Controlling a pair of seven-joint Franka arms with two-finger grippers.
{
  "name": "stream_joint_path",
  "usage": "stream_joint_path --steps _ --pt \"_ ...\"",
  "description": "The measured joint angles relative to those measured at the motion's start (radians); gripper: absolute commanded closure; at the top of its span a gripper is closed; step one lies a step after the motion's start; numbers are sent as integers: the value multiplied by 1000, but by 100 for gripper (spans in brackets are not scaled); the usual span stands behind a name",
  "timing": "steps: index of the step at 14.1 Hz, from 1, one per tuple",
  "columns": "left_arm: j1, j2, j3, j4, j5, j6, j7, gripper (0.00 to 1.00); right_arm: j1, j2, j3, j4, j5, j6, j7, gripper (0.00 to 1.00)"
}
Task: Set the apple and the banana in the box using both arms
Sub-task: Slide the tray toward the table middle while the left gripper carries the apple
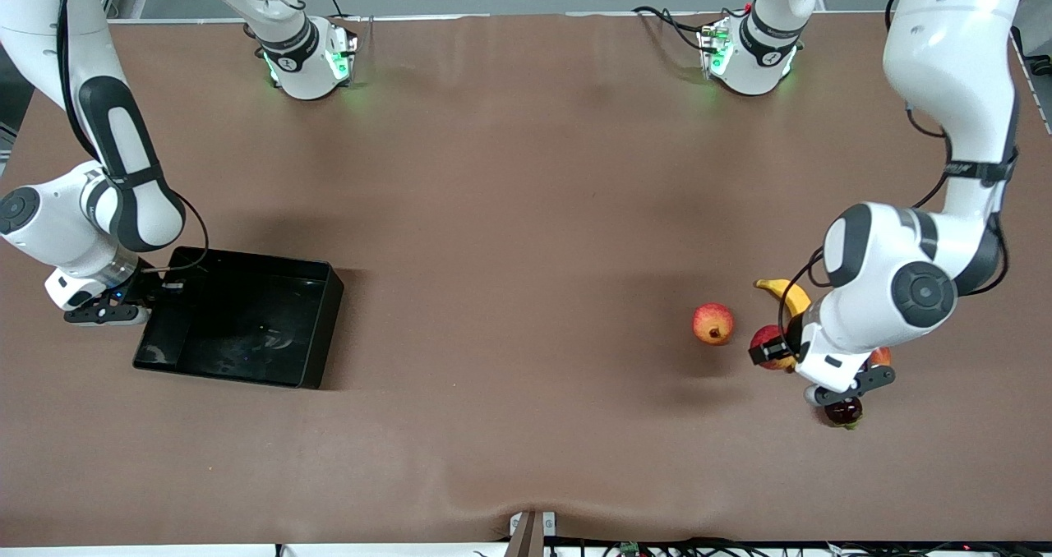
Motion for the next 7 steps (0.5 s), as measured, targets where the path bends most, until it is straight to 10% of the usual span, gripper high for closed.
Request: stream_joint_path --steps 7 --pt "-4 -132 -2 -1 0 -177 13 100 1 -5 -16 35 8 -120 -22 100"
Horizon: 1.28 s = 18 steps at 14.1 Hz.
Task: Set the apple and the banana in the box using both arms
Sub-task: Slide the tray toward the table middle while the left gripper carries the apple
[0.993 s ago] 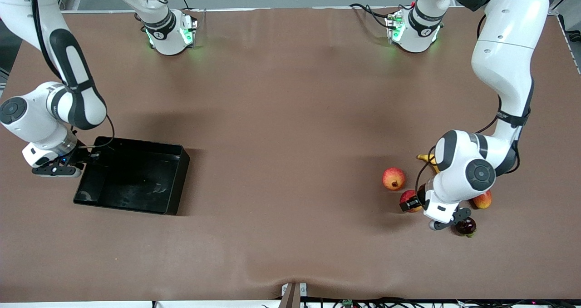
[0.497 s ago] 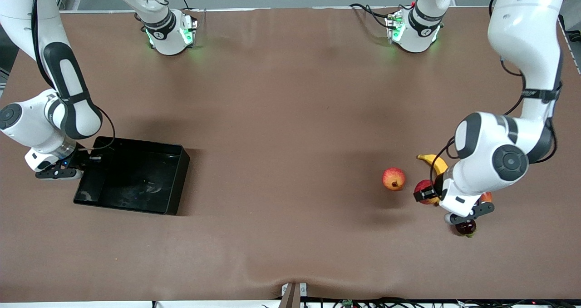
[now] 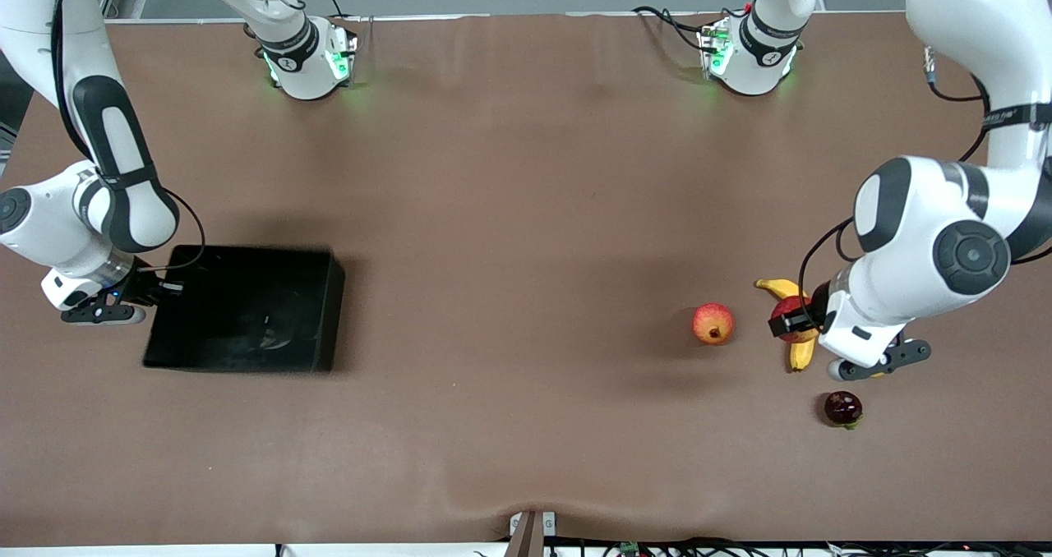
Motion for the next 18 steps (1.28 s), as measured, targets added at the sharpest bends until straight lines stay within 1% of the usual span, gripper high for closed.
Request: stream_joint_path --steps 3,5,7,10,11,15,18 --pt "-2 -37 -6 -1 0 -49 0 100 5 -13 -13 102 0 -192 0 100" --pt "-3 -52 -17 -1 0 -69 0 100 16 -26 -14 170 0 -277 11 100" --pt "-3 -62 -23 -1 0 -79 0 100 48 -38 -13 204 0 -308 28 100" --pt "-3 -70 -32 -1 0 -91 0 100 119 -54 -4 209 0 -311 109 100" --pt "-3 -71 -33 -1 0 -93 0 100 137 -55 13 209 0 -310 151 100" --pt "-3 -71 -34 -2 0 -97 0 100 156 -55 160 209 -3 -289 356 100" --pt "-3 -71 -55 -1 0 -97 -30 100 161 -55 245 207 -7 -232 474 100"
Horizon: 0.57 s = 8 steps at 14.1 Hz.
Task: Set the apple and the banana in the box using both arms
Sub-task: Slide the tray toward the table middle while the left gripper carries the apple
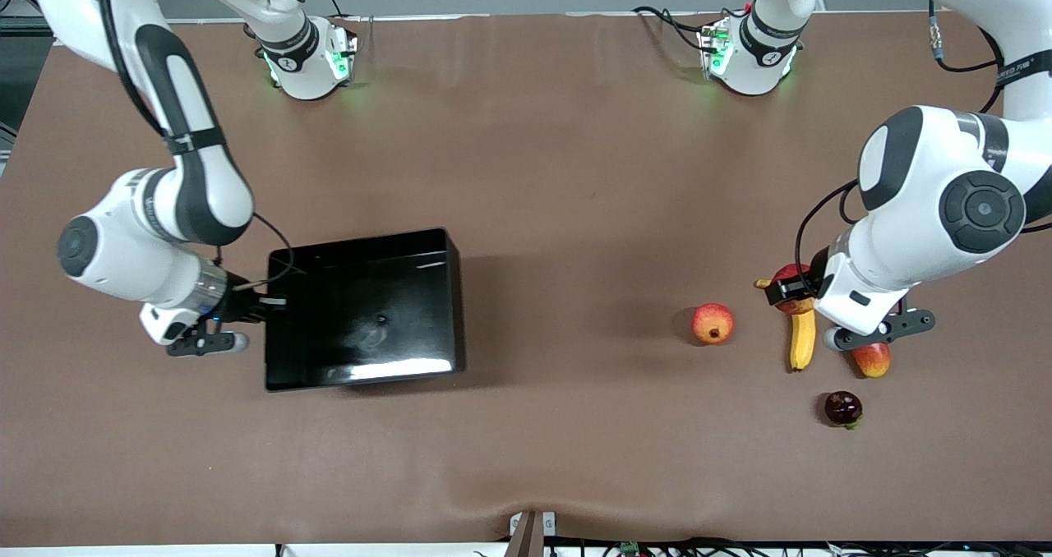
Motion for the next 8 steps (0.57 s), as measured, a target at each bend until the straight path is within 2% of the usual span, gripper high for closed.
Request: stream_joint_path --steps 2,5,8 --pt "-1 0 -29 0 0 0 -55 100 13 0 38 0 -40 18 77 100" --pt "-1 -2 -71 11 0 0 -129 100 21 0 103 0 -182 21 245 100" --pt "-3 -8 -97 39 -1 -9 -161 100 23 0 202 0 -320 24 471 100"
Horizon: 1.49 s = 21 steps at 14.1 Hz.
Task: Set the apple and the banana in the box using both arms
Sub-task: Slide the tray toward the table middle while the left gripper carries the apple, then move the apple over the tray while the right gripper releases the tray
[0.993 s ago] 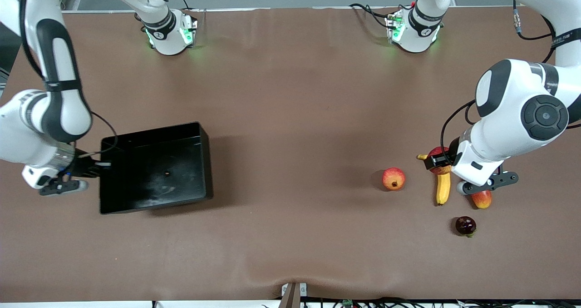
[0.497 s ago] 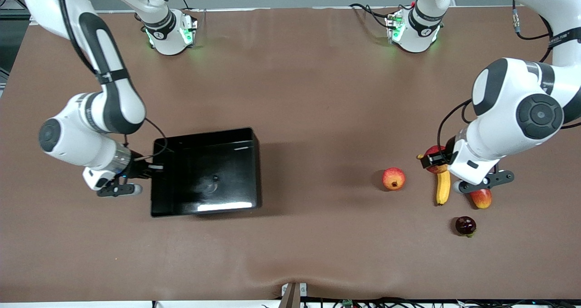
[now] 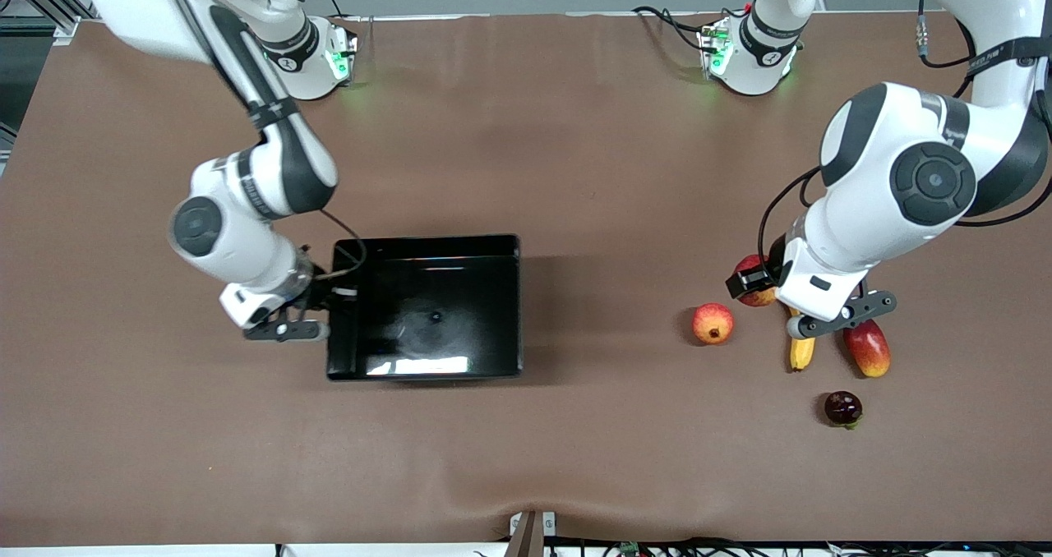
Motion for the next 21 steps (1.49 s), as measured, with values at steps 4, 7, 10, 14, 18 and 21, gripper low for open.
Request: stream_joint_path --steps 4,7,10,14,18,21 --pt "-3 -2 -40 10 -1 -7 -93 100 4 3 148 0 -134 31 243 100" --pt "-9 -2 -60 10 -1 -9 -135 100 8 39 229 -4 -173 104 345 100" --pt "-16 -2 -61 9 -1 -12 -150 100 31 89 255 -4 -199 132 413 100" --pt "-44 3 -61 9 -1 -13 -190 100 92 135 260 12 -372 140 645 100" --pt "-82 8 -61 14 -1 -13 -245 100 136 203 289 39 -495 143 806 100" --pt "-115 17 -61 16 -1 -10 -301 100 138 238 297 57 -521 159 810 100"
